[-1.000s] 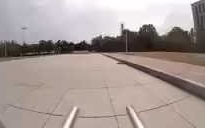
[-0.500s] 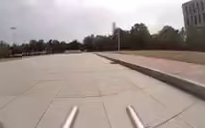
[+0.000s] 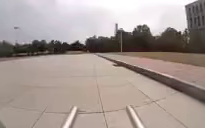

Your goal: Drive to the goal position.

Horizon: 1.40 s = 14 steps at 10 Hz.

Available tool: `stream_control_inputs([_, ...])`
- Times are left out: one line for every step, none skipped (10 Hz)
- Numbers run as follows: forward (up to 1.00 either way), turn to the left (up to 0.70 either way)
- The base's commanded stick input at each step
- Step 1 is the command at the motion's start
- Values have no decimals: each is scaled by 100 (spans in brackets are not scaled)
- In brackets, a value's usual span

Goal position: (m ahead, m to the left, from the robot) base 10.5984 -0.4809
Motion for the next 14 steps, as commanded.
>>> stream_control_inputs([70, 0])
stream_control_inputs([70, 0])
stream_control_inputs([70, 0])
stream_control_inputs([70, 0])
stream_control_inputs([70, 0])
stream_control_inputs([70, 0])
stream_control_inputs([70, 0])
stream_control_inputs([70, 0])
stream_control_inputs([70, 0])
stream_control_inputs([70, 0])
stream_control_inputs([70, 0])
stream_control_inputs([70, 0])
stream_control_inputs([70, 0])
stream_control_inputs([70, 0])
